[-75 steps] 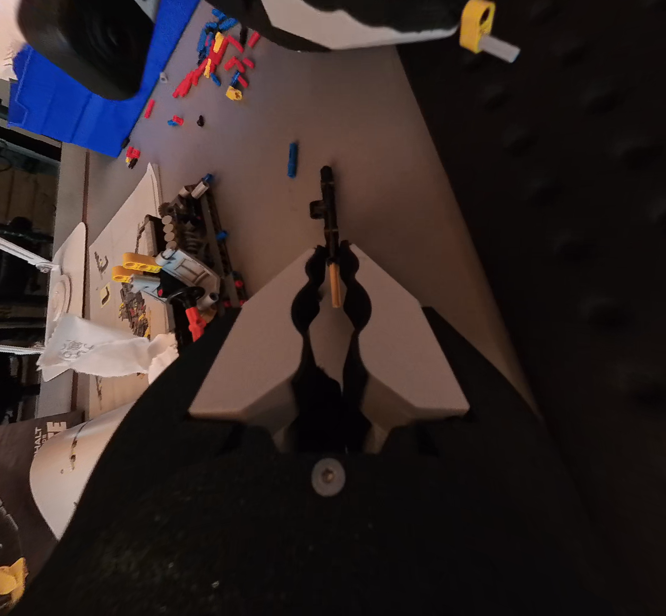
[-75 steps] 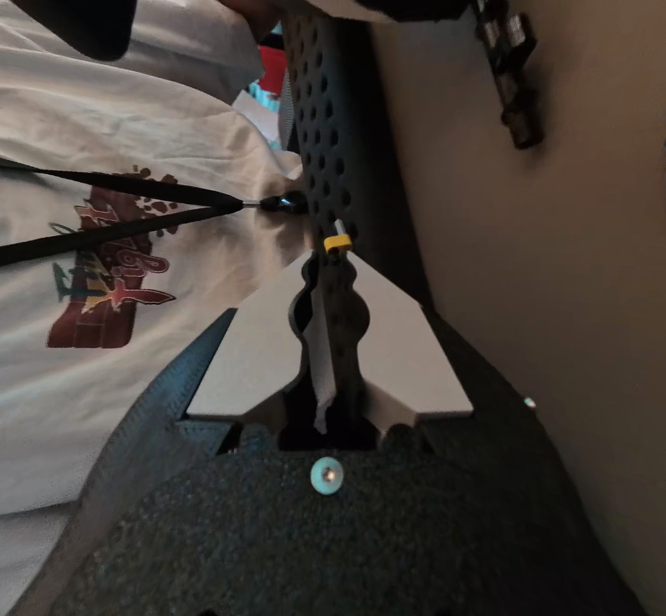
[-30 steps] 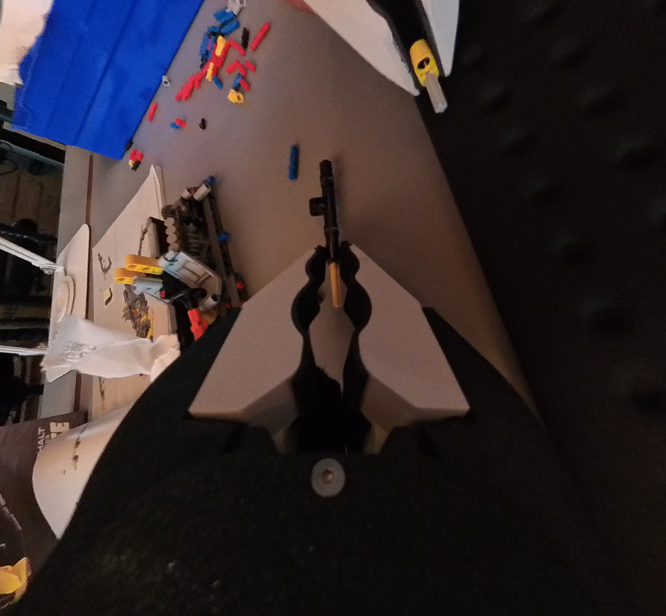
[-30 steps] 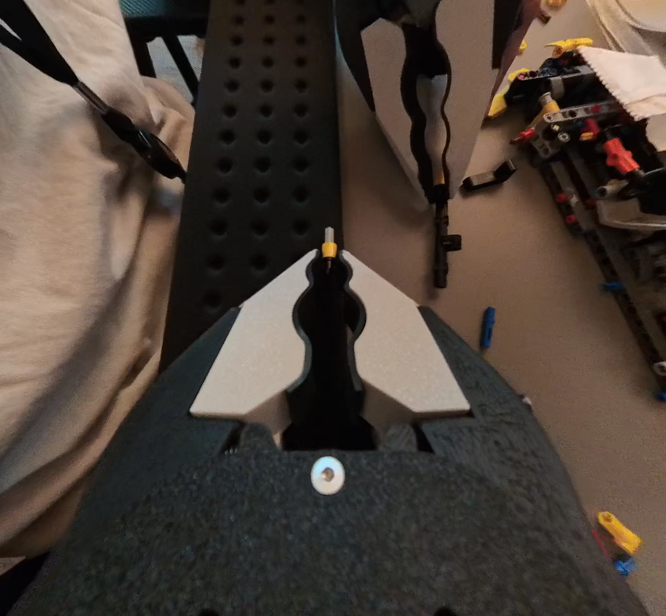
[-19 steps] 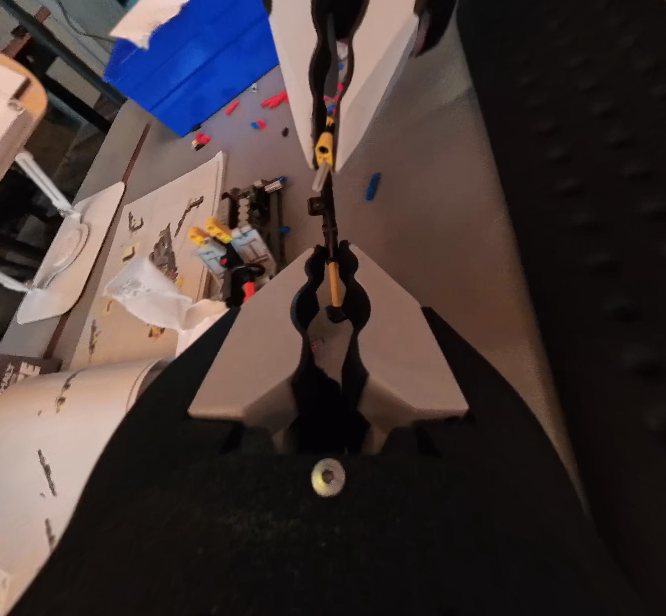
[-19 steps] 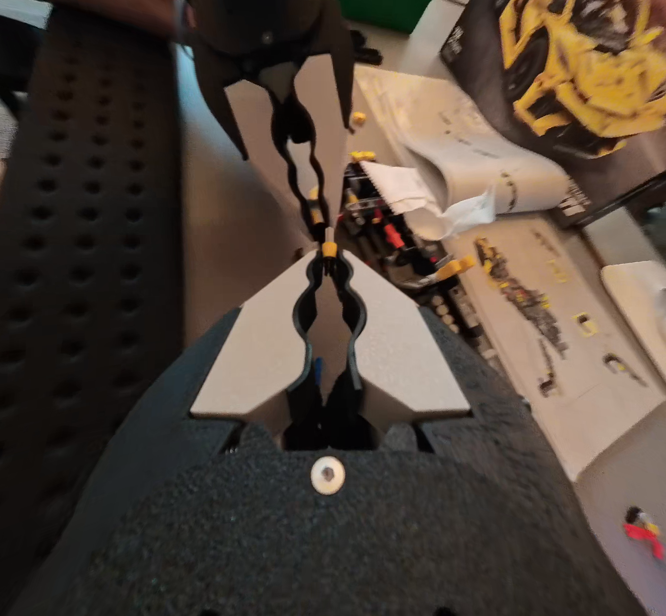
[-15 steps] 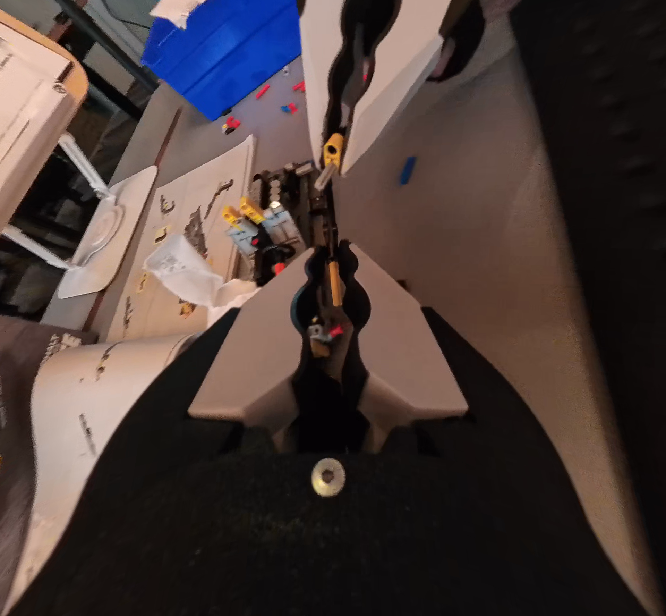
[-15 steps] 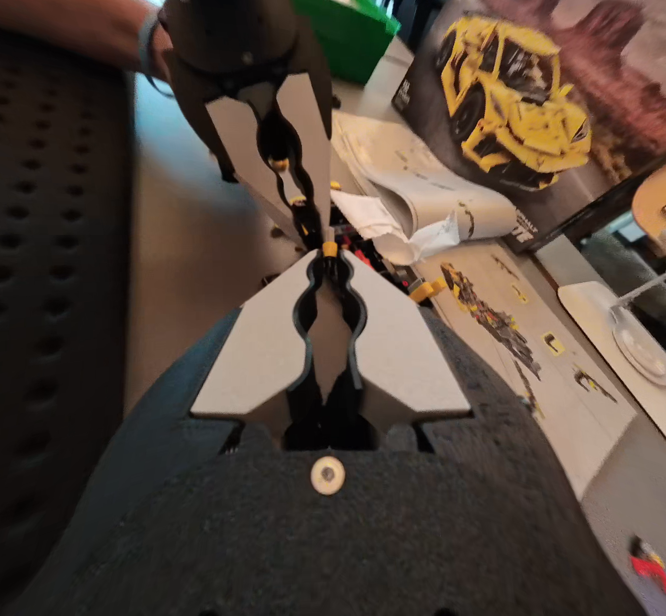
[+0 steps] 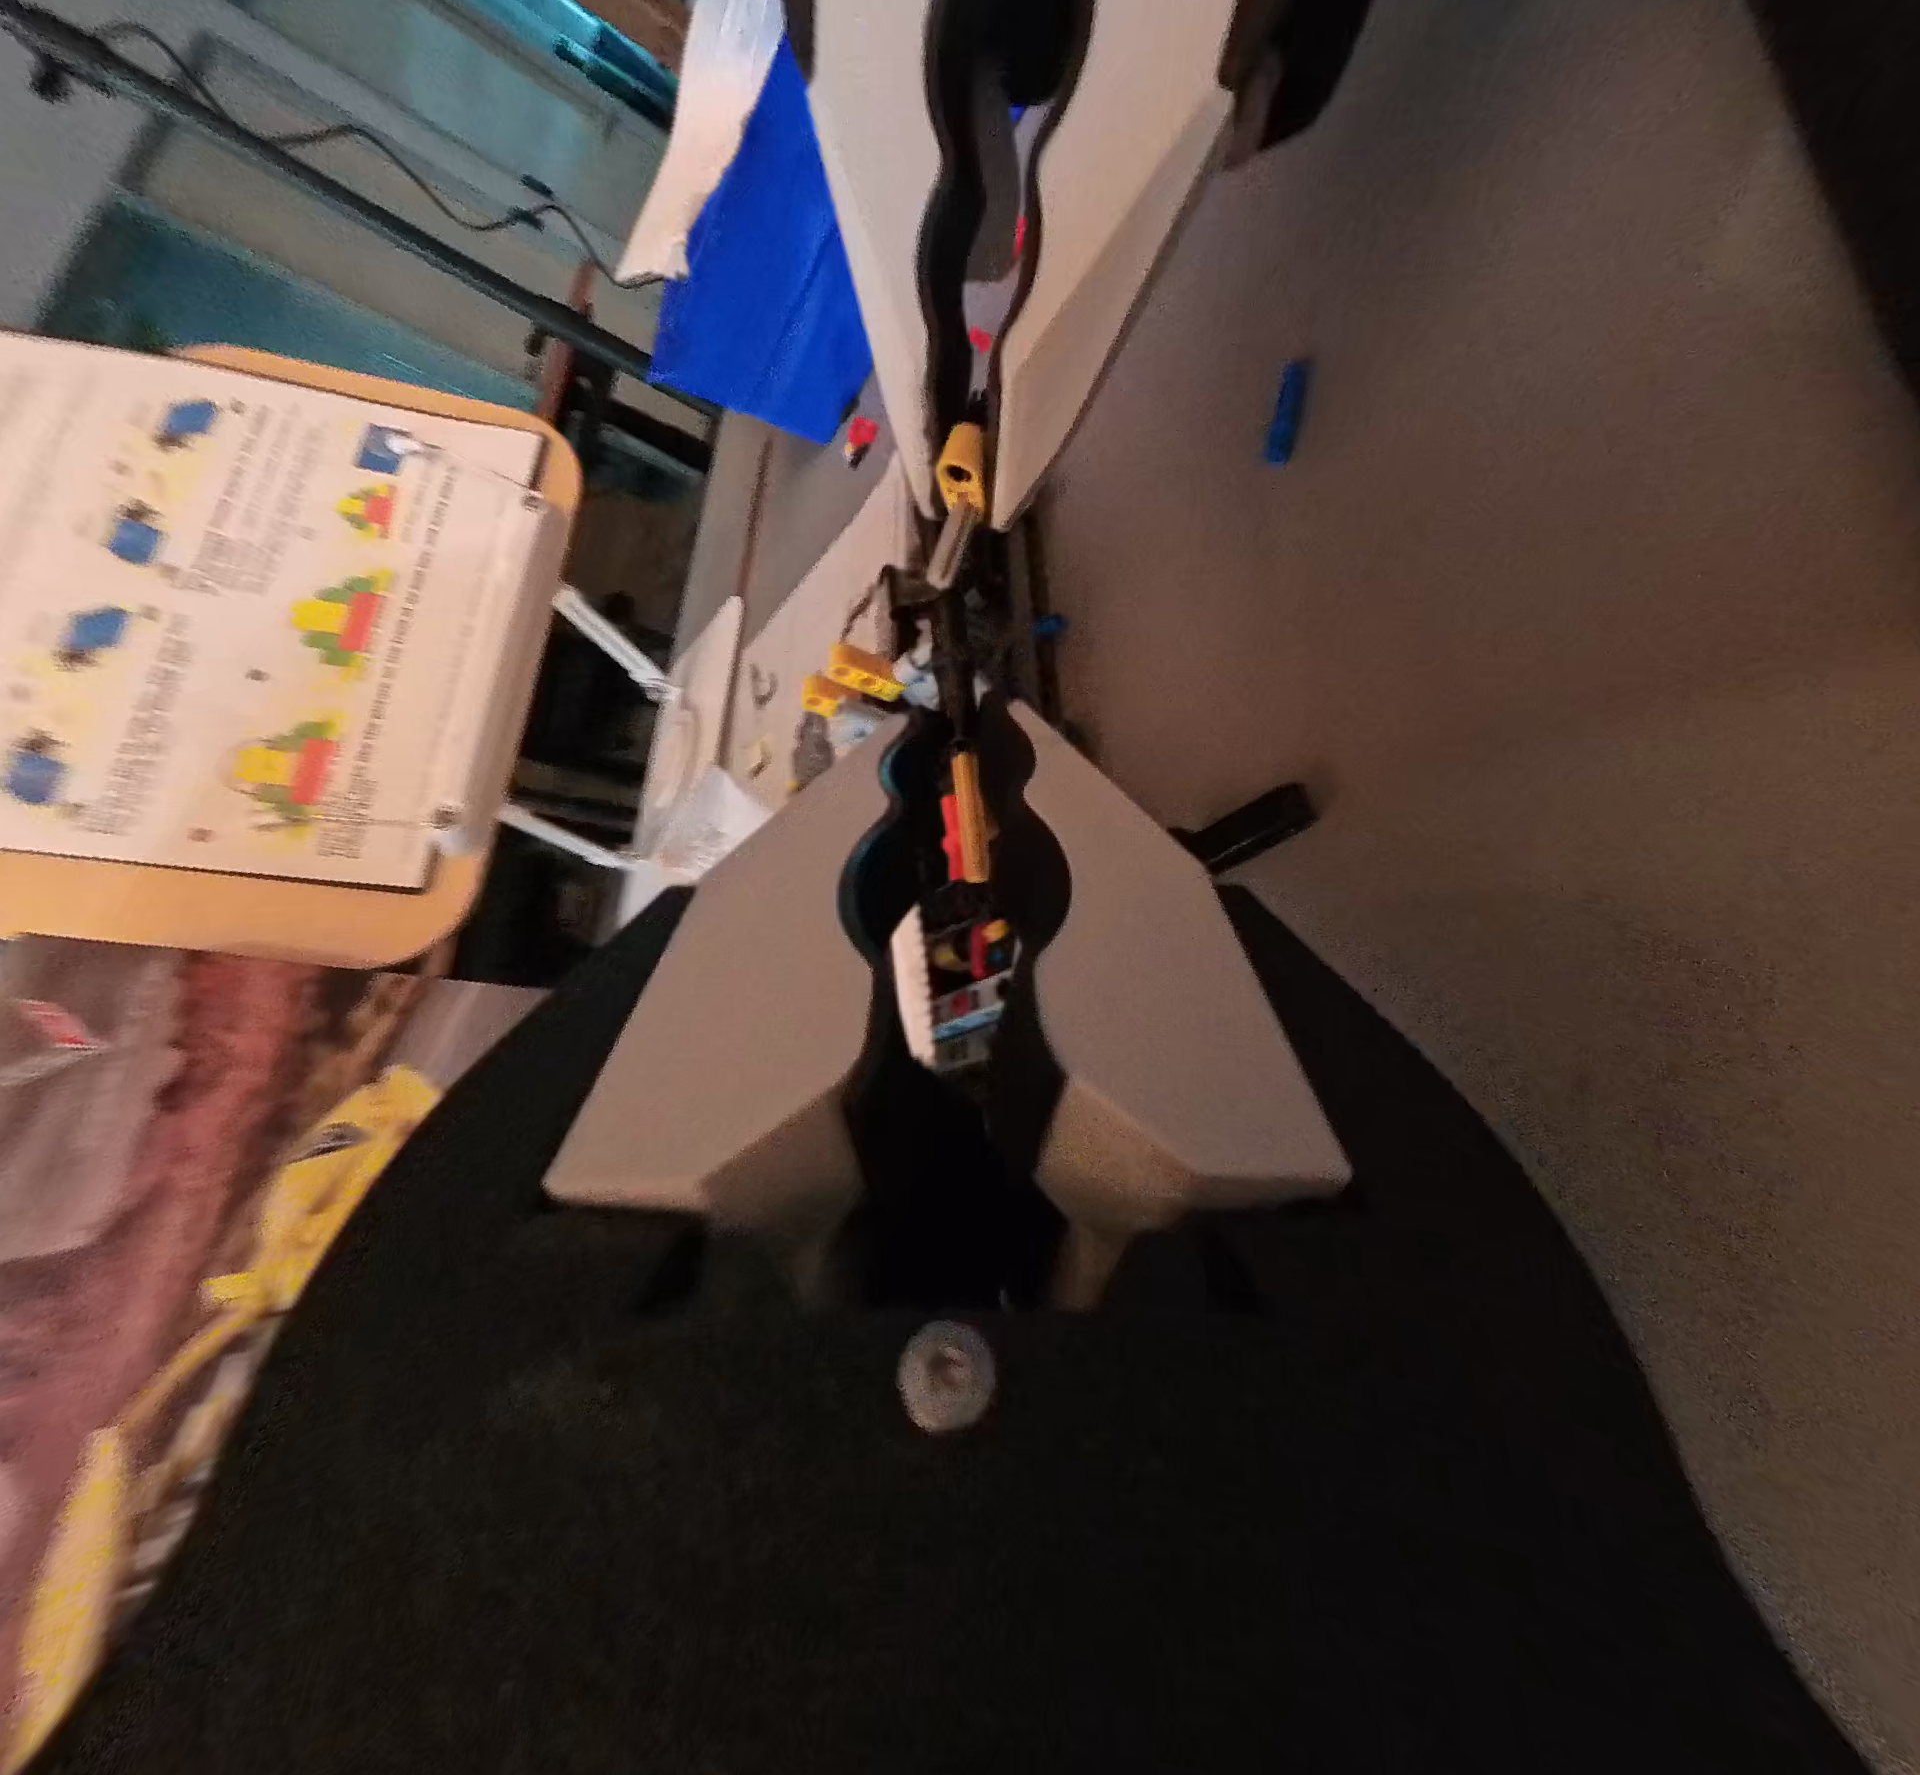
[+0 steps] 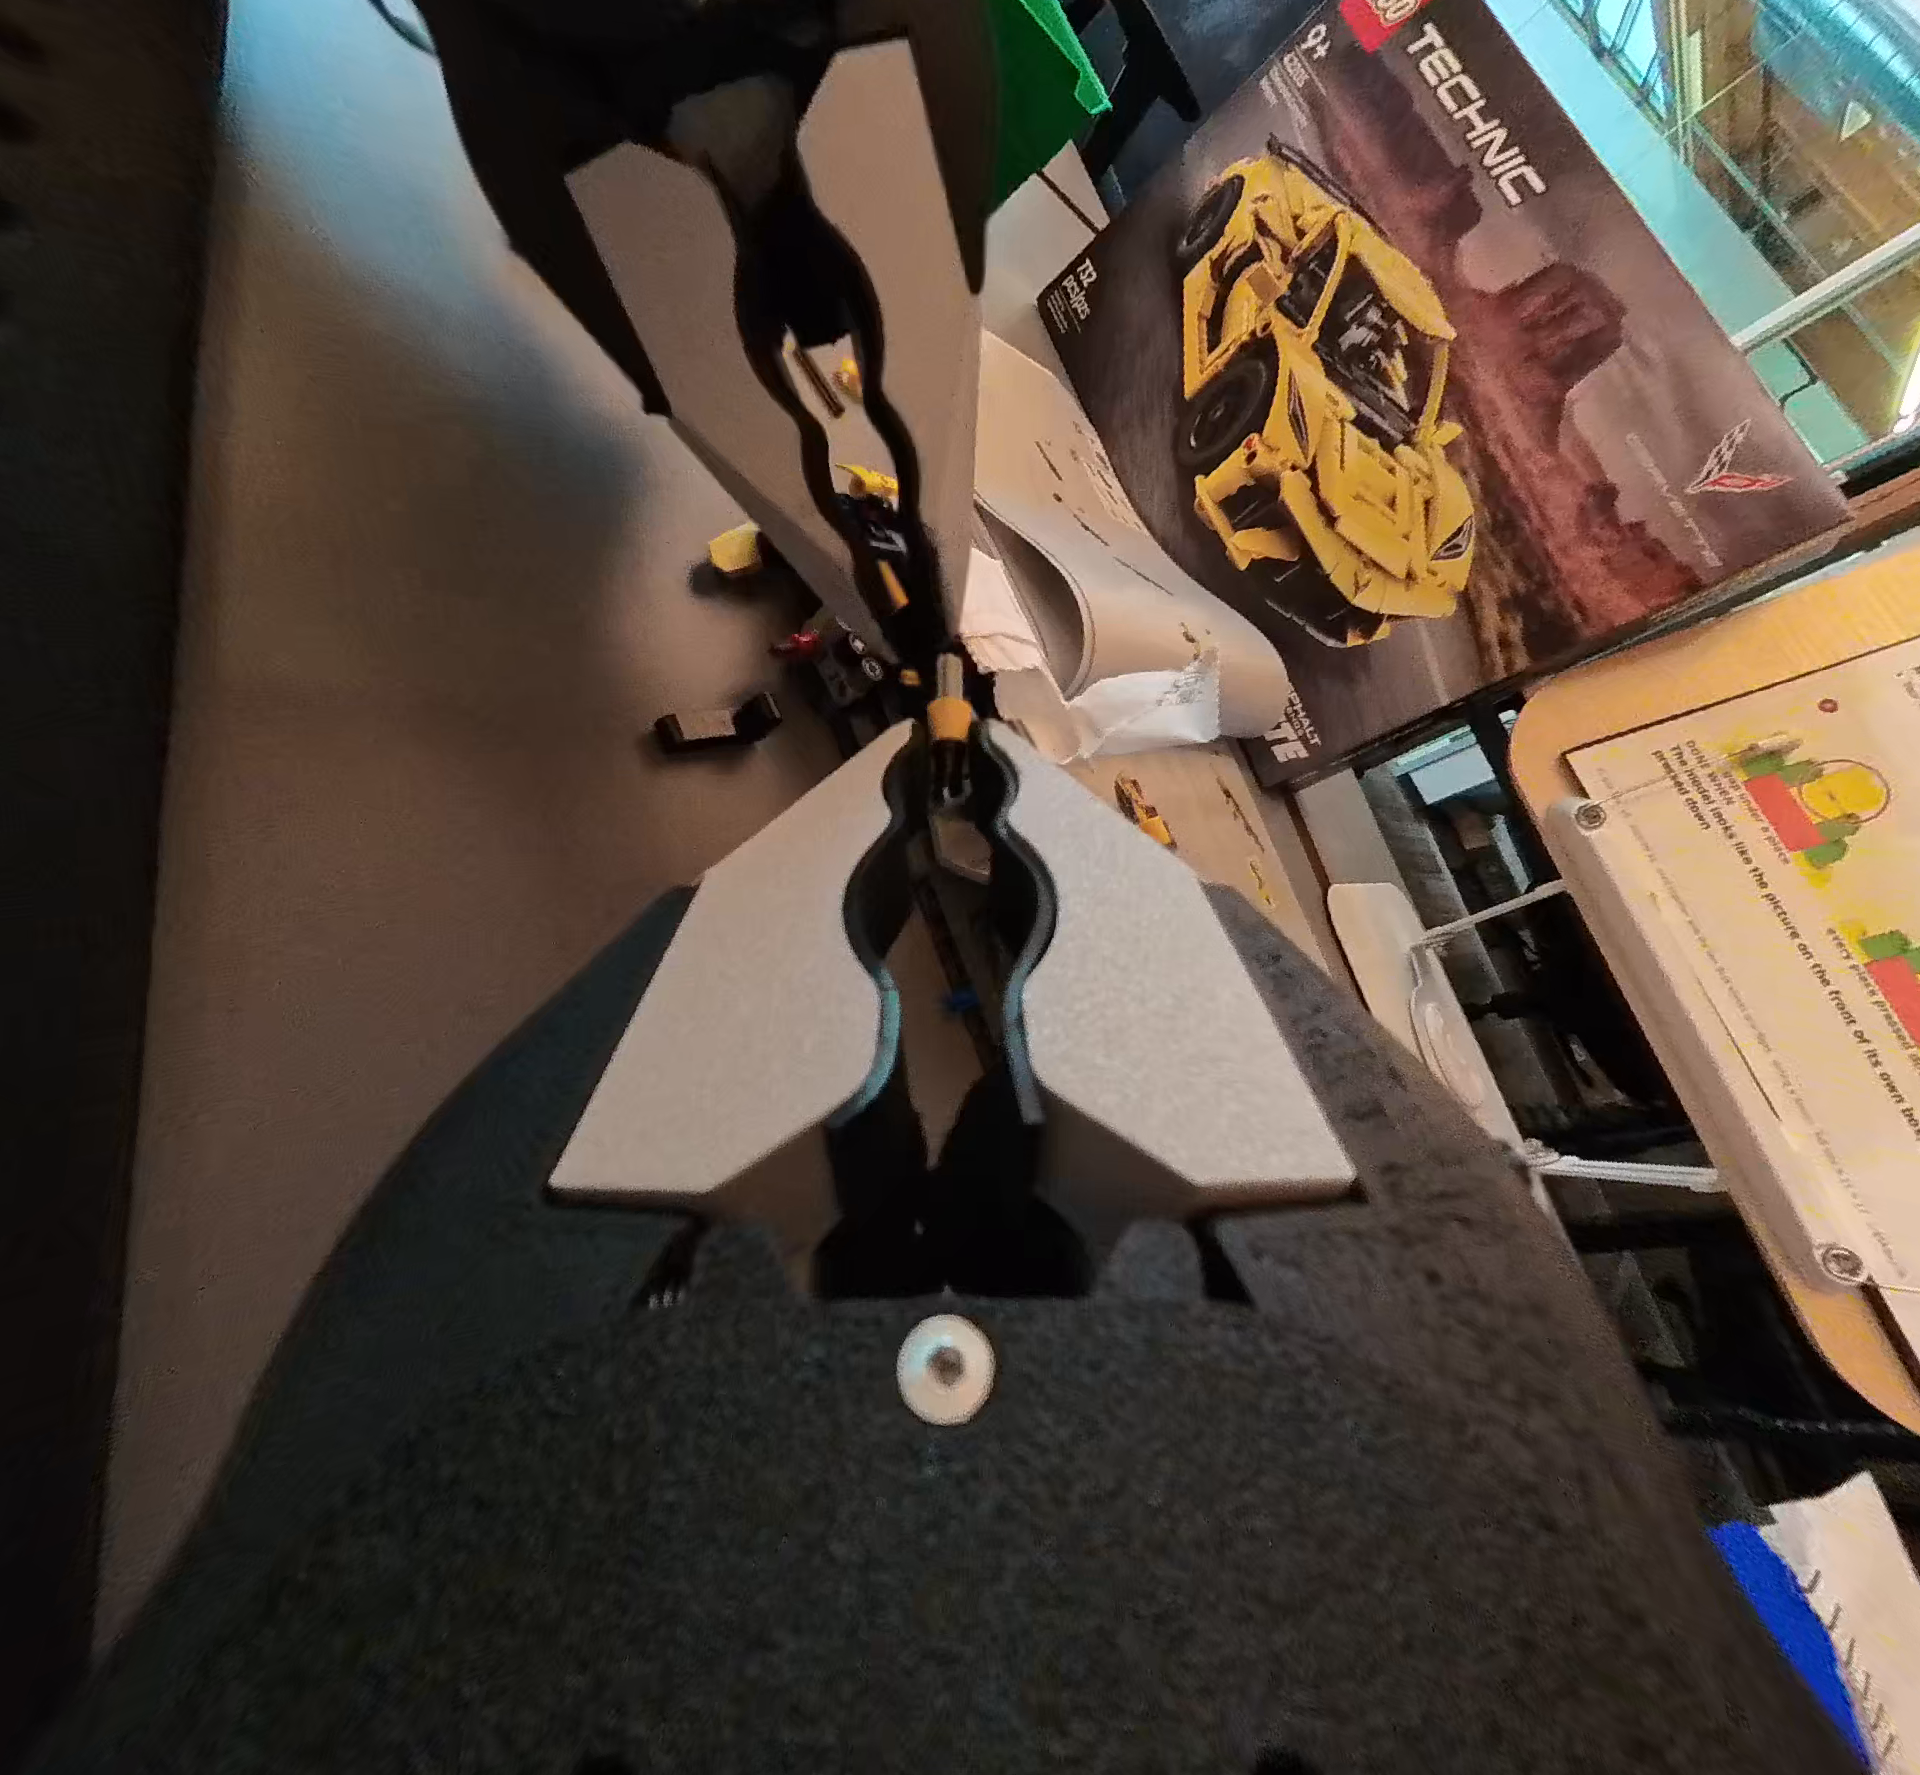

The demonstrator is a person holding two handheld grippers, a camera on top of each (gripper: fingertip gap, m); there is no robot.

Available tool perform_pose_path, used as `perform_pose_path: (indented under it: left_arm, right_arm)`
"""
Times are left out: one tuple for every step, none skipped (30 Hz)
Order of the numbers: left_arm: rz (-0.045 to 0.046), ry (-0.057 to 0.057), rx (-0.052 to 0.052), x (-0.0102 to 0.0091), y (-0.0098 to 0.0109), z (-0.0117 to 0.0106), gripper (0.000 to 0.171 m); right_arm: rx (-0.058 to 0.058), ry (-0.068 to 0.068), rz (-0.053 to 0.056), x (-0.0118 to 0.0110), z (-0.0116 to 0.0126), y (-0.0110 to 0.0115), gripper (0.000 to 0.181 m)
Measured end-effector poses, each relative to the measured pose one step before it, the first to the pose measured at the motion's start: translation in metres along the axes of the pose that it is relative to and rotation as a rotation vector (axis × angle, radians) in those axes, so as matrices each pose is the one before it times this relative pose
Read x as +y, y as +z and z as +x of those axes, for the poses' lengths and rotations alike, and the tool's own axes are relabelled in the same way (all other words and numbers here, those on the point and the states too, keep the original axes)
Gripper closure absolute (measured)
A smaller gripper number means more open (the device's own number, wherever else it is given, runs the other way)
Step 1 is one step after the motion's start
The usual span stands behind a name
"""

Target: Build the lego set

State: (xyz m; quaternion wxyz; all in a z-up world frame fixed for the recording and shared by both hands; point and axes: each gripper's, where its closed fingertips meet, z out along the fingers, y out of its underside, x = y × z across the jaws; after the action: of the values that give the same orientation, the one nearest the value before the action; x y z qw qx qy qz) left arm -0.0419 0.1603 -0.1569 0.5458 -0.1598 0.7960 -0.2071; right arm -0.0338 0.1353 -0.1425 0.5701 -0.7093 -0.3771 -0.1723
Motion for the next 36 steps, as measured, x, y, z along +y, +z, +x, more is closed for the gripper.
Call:
perform_pose_path:
  left_arm:
    - [-0.00862, 0.0516, -0.0238, -0.00043, -0.0001, -0.00019, 0.167]
    - [-0.00417, 0.0399, -0.0166, -0.00135, 0.00001, 0.00018, 0.167]
    - [-0.00232, 0.0307, -0.0134, -0.00203, -0.00002, 0.00066, 0.167]
    - [-0.00264, 0.0232, -0.0107, -0.00111, 0.00037, 0.00031, 0.167]
    - [-0.00611, 0.0195, -0.0072, -0.00027, 0.00077, 0.00054, 0.167]
    - [-0.01058, 0.0214, -0.0063, 0.00075, 0.00082, 0.00076, 0.167]
    - [-0.00961, 0.0272, -0.0122, 0.00052, 0.00064, 0.00025, 0.167]
    - [-0.00701, 0.0291, -0.0111, 0.00013, 0.00038, 0.00033, 0.167]
    - [-0.00434, 0.0244, -0.0072, -0.00023, 0.00034, 0.0009, 0.167]
    - [-0.00281, 0.0215, -0.009, -0.00093, 0.00024, 0.00057, 0.167]
    - [-0.00253, 0.0265, -0.0149, -0.00143, -0.00003, -0.00038, 0.167]
    - [-0.00058, 0.0285, -0.0154, -0.00186, -0.0001, -0.00038, 0.167]
    - [-0.00195, 0.0216, -0.0138, -0.00154, 0.00022, -0.00039, 0.167]
    - [-0.00604, 0.0136, -0.0091, -0.00065, 0.00048, -0.0003, 0.167]
    - [-0.00279, 0.0058, 0.002, -0.00073, 0.00035, 0.00106, 0.167]
    - [0.00225, 0.0029, 0.0047, -0.0006, 0.00022, 0.0013, 0.167]
    - [-0.0007, 0.0048, 0.0014, -0.00017, 0.00043, 0.00072, 0.167]
    - [-0.00099, 0.0059, 0.0021, -0.00009, 0.00077, 0.00097, 0.167]
    - [-0.00194, 0.0047, 0.0021, -0.00012, 0.00073, 0.00066, 0.167]
    - [-0.00042, 0.0065, -0.0016, -0.00033, 0.00056, 0.00017, 0.167]
    - [-0.00086, 0.0063, -0.0003, -0.00028, 0.00041, 0.00029, 0.167]
    - [-0.00226, 0.0036, 0.005, 0.00034, 0.00026, 0.00149, 0.167]
    - [-0.00402, 0.0093, 0.0016, 0.00062, 0.00042, 0.00095, 0.167]
    - [-0.00317, 0.0159, -0.0018, 0.00166, -0.00169, 0.00046, 0.167]
    - [-0.00447, 0.0138, 0.0016, 0.00079, 0.00031, 0.00125, 0.167]
    - [-0.00332, 0.019, 0.0041, 0.00035, -0.0002, 0.00231, 0.167]
    - [-0.00307, 0.0259, -0.004, -0.00002, 0.00006, 0.00177, 0.167]
    - [-0.00589, 0.0298, -0.0067, 0.00005, 0.00006, 0.00117, 0.167]
    - [-0.00563, 0.025, -0.0038, 0.00021, 0.00024, 0.00134, 0.167]
    - [-0.0037, 0.0167, 0.0047, -0.0002, 0.00001, 0.00237, 0.167]
    - [-0.00437, 0.0127, 0.0047, -0.00034, -0.00016, 0.00243, 0.167]
    - [-0.00546, 0.0138, 0.0021, 0.00009, -0.00039, 0.00173, 0.167]
    - [-0.00444, 0.0109, 0.0032, -0.00017, -0.00043, 0.002, 0.167]
    - [-0.00357, 0.0034, 0.0008, -0.00011, -0.00069, 0.00114, 0.167]
    - [-0.00218, -0.0052, -0.0007, 0.00036, -0.00057, -0.00025, 0.167]
    - [-0.00152, -0.015, 0.0013, 0.00051, -0.00125, -0.00076, 0.167]
  right_arm:
    - [-0.0085, 0.0067, 0.0004, 0.00014, -0.00136, 0.00024, 0.175]
    - [-0.0085, -0.001, -0.0075, 0.00124, -0.00203, 0.00067, 0.175]
    - [0.0035, -0.0138, -0.0085, 0.00079, -0.00065, 0.00059, 0.175]
    - [-0.0023, -0.0076, -0.0016, 0.00011, -0.00127, 0.00076, 0.175]
    - [-0.013, 0.0064, -0.0015, 0.00037, -0.00225, 0.00117, 0.175]
    - [-0.002, 0.0027, -0.0115, 0.00166, -0.00036, 0.00087, 0.174]
    - [0.0069, -0.0049, -0.0108, 0.0013, 0.00096, 0.00043, 0.174]
    - [0.0014, -0.0012, 0.0026, -0.00052, -0.00002, 0.00018, 0.174]
    - [-0.001, 0.0035, 0.0061, -0.00122, -0.00026, -0.00009, 0.175]
    - [0.0079, 0.0014, -0.0003, -0.00072, 0.0011, -0.00014, 0.175]
    - [0.0086, -0.0014, -0.0052, 0.00002, 0.00103, 0.00019, 0.175]
    - [0.0012, -0.0038, -0.0076, 0.00084, -0.00025, 0.00066, 0.175]
    - [0.003, -0.0091, -0.0106, 0.00124, -0.00045, 0.00085, 0.175]
    - [0.0027, -0.0134, -0.0112, 0.00098, -0.00077, 0.00077, 0.175]
    - [0.0, -0.0153, -0.008, 0.00059, -0.00136, 0.0007, 0.175]
    - [-0.0006, -0.0161, -0.0075, 0.00054, -0.00162, 0.00071, 0.174]
    - [0.0018, -0.0131, -0.0089, 0.00074, -0.00091, 0.00051, 0.174]
    - [-0.0005, -0.0061, -0.0048, 0.00066, -0.00065, 0.00046, 0.174]
    - [-0.004, 0.003, -0.0029, 0.00063, -0.00045, 0.00035, 0.174]
    - [-0.006, 0.0057, -0.0009, 0.0003, -0.00041, 0.00019, 0.174]
    - [-0.004, 0.0058, 0.003, 0.00018, -0.00011, 0.00008, 0.174]
    - [-0.0067, 0.0041, -0.0001, 0.00071, -0.00075, 0.00034, 0.174]
    - [-0.008, 0.003, -0.0049, 0.00125, -0.00122, 0.00056, 0.174]
    - [-0.0044, -0.0011, -0.0048, 0.00097, -0.0009, 0.00062, 0.174]
    - [-0.0085, -0.0014, -0.0058, 0.00108, -0.00155, 0.00069, 0.174]
    - [-0.0158, 0.0087, -0.0058, 0.00156, -0.00252, 0.00099, 0.174]
    - [-0.0134, 0.0129, -0.0011, 0.00077, -0.00131, 0.00048, 0.174]
    - [-0.0131, 0.0163, -0.0014, 0.00076, -0.00076, -0.00001, 0.174]
    - [-0.0128, 0.0232, -0.0005, 0.00078, -0.00059, 0.00022, 0.174]
    - [-0.0161, 0.0269, -0.0033, 0.00125, -0.00121, 0.00054, 0.174]
    - [-0.0192, 0.0327, -0.0071, 0.00158, -0.00193, 0.00071, 0.174]
    - [-0.0155, 0.0403, -0.0044, 0.0009, -0.00139, 0.00044, 0.174]
    - [-0.0209, 0.0589, -0.0041, 0.00107, -0.0014, 0.0006, 0.174]
    - [-0.0245, 0.0758, -0.0044, 0.00085, -0.00109, 0.00029, 0.174]
    - [-0.0203, 0.0682, -0.0019, 0.00002, -0.00011, -0.00029, 0.174]
    - [-0.0166, 0.0558, 0.0056, -0.00082, 0.00033, -0.00058, 0.174]
